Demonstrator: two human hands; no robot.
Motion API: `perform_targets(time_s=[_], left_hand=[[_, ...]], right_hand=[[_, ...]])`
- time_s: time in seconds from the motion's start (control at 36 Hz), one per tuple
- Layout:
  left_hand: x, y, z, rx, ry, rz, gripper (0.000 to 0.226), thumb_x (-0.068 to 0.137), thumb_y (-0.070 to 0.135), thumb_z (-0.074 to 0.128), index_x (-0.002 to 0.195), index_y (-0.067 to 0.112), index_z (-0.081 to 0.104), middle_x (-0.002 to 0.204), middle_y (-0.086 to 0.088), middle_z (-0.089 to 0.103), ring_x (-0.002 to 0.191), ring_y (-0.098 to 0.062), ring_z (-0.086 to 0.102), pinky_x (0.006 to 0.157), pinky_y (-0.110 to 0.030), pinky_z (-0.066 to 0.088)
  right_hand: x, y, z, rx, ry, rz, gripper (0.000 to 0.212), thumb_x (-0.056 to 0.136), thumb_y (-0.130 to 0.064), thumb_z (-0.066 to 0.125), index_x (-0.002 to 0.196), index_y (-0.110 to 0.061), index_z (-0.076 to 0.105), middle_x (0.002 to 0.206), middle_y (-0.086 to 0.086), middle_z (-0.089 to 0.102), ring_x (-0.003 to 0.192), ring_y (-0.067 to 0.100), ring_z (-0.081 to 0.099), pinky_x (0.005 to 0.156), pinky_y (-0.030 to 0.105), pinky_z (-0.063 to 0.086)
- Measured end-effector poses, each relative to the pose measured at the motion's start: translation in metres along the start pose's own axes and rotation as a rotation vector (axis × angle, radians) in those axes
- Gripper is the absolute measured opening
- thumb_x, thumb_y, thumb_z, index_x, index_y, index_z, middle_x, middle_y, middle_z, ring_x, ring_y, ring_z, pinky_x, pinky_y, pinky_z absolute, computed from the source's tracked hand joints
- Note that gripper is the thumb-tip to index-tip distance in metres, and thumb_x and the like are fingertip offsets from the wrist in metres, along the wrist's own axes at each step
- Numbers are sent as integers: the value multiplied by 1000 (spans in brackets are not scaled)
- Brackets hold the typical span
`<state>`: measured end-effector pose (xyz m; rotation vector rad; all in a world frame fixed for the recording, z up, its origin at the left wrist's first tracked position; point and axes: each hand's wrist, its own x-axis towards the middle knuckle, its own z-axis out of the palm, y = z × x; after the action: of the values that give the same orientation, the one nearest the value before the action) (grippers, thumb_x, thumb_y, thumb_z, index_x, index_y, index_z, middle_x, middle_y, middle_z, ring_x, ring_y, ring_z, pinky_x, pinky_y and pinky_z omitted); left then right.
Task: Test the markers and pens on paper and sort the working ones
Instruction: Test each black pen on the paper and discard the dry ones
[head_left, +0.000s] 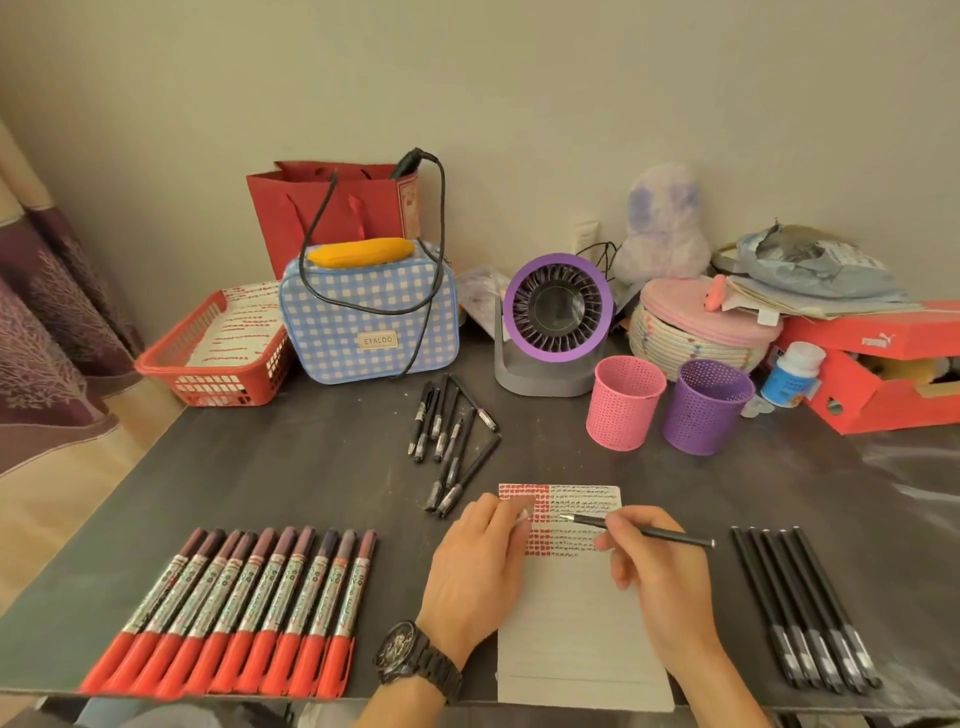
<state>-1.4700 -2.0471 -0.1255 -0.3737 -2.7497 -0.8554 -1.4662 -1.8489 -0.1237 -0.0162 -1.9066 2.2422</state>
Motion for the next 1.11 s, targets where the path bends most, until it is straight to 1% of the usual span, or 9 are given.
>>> perform_targets(time_s=[0.11, 0.17, 0.25, 0.39, 0.53, 0.64, 0.78, 0.94, 1.11], left_hand=[[0, -6, 2, -8, -12, -20, 34, 106, 42, 40, 136, 35, 52, 107, 21, 52, 96, -2, 49, 78, -23, 48], [-1, -9, 4, -29, -8, -38, 31, 103, 47, 42, 132, 42, 50, 105, 28, 49, 97, 2, 49, 79, -16, 44], [-1, -13, 7, -40, 16, -69, 20, 100, 47, 49, 119, 49, 49, 96, 33, 46, 93, 4, 51, 77, -14, 44], [-3, -13, 7, -37, 67, -51, 20, 96, 44, 52, 115, 46, 55, 94, 38, 45, 89, 1, 54, 73, -11, 41], [-2, -10, 6, -27, 92, -39, 23, 96, 45, 51, 118, 43, 59, 102, 31, 49, 91, 2, 53, 72, -7, 37], [-2, -9, 4, -24, 84, -28, 22, 96, 40, 55, 117, 41, 62, 108, 25, 58, 94, 1, 54, 72, -10, 42], [-2, -6, 2, -30, 91, -2, 21, 96, 34, 62, 117, 39, 66, 112, 22, 61, 97, 0, 54, 73, -23, 54], [-5, -3, 0, -16, 118, 41, 21, 94, 26, 69, 113, 36, 69, 112, 18, 64, 100, -5, 57, 70, -31, 57], [-4, -1, -1, 1, 121, 69, 20, 93, 27, 70, 112, 33, 70, 109, 17, 64, 97, -5, 56, 66, -31, 56]], right_hand=[[0, 0, -1, 20, 13, -10, 13, 94, -7, 67, 86, -15, 74, 74, 18, 71, 49, 18, 50, 47, 23, 43], [0, 0, -1, 53, 20, 3, 13, 93, -6, 66, 87, -13, 75, 74, 20, 70, 49, 19, 50, 47, 24, 42], [-1, 1, -1, 104, 29, 26, 19, 95, -3, 61, 87, -12, 75, 74, 22, 71, 49, 20, 51, 45, 24, 41], [-1, -3, 2, 121, 22, 37, 10, 83, -17, 65, 83, -13, 74, 74, 22, 71, 49, 20, 52, 45, 24, 42], [0, -3, 1, 100, 8, 36, 6, 82, -19, 66, 80, -16, 71, 75, 22, 71, 49, 20, 51, 46, 24, 42], [0, -4, 2, 71, -14, 31, 8, 80, -24, 68, 80, -16, 71, 75, 21, 72, 49, 18, 51, 47, 24, 42], [-2, -7, 3, 11, -49, 12, 7, 83, -20, 66, 79, -19, 72, 76, 18, 73, 50, 16, 52, 48, 23, 43], [-5, -10, 4, -83, -91, 3, 8, 83, -22, 68, 82, -22, 75, 78, 12, 75, 53, 13, 55, 50, 23, 46], [-5, -10, 4, -104, -105, 4, 10, 88, -14, 70, 83, -21, 76, 78, 12, 76, 54, 13, 56, 50, 23, 46]])
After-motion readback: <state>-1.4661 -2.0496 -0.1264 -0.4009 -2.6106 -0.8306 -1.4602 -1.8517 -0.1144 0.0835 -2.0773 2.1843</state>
